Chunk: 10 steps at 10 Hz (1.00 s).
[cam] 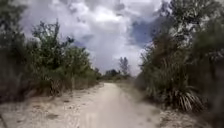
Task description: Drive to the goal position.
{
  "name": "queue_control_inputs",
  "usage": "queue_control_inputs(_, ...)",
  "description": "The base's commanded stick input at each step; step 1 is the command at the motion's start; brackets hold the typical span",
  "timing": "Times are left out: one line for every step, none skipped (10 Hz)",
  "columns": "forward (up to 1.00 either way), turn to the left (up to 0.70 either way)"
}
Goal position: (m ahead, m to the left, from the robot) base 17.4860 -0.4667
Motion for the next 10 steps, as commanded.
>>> queue_control_inputs(0.50,0.00)
queue_control_inputs(0.50,0.00)
queue_control_inputs(0.50,0.00)
queue_control_inputs(0.50,0.00)
queue_control_inputs(0.50,0.00)
queue_control_inputs(0.50,0.00)
queue_control_inputs(0.50,0.00)
queue_control_inputs(0.50,0.00)
queue_control_inputs(0.50,0.00)
queue_control_inputs(0.50,0.00)
